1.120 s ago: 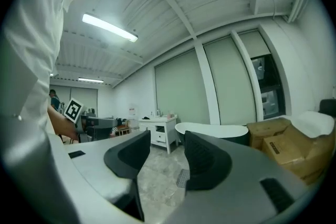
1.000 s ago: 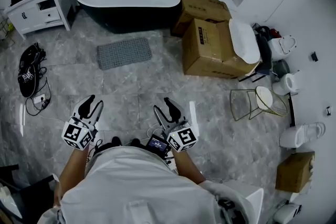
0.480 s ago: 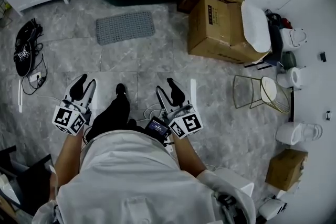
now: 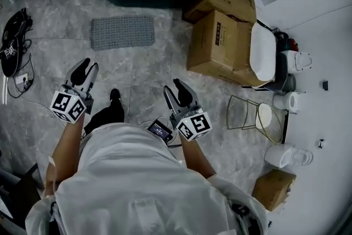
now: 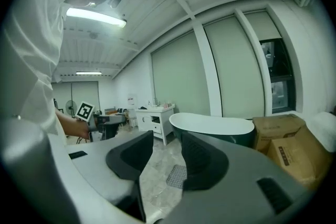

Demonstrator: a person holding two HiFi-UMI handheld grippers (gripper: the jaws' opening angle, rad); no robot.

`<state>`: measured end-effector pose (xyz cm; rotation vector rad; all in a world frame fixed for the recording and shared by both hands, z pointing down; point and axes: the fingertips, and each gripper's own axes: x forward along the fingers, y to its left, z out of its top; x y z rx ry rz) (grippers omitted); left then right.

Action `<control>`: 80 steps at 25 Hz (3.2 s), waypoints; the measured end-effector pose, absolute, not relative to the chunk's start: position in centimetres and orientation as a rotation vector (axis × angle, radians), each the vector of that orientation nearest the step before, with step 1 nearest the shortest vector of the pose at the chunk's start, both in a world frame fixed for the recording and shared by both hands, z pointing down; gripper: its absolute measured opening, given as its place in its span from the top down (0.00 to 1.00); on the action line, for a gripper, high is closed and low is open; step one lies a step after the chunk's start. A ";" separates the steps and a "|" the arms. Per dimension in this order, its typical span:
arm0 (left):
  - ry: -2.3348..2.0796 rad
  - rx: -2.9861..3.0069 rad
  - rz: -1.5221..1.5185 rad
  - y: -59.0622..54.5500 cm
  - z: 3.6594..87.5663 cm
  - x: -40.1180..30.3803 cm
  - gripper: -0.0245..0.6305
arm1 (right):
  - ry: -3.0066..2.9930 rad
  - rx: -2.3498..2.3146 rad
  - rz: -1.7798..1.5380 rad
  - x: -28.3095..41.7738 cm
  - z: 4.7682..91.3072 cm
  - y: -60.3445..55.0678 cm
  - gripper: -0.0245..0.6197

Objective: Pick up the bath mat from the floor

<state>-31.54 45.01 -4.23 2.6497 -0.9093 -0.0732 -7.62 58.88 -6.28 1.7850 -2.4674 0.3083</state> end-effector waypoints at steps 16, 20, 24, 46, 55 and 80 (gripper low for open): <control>-1.028 2.482 0.043 22.8 2.5 -27.8 0.75 | -2.421 1.695 0.461 1.2 -2.5 35.5 0.67; -1.138 2.376 0.107 18.2 5.3 -26.8 0.75 | -2.483 1.600 0.520 4.9 0.5 26.9 0.67; -1.250 2.246 0.205 13.9 8.1 -24.9 0.75 | -2.529 1.485 0.595 10.1 3.0 18.2 0.67; -1.282 1.638 0.351 1.8 40.6 -29.5 0.75 | -2.172 1.444 1.240 22.1 39.0 4.5 0.67; -1.118 1.657 0.640 1.7 54.6 -30.8 0.75 | -2.017 1.385 1.343 20.6 55.2 3.8 0.66; -0.967 1.542 0.971 0.7 75.6 -33.3 0.60 | -1.775 1.116 1.366 21.6 80.0 4.6 0.59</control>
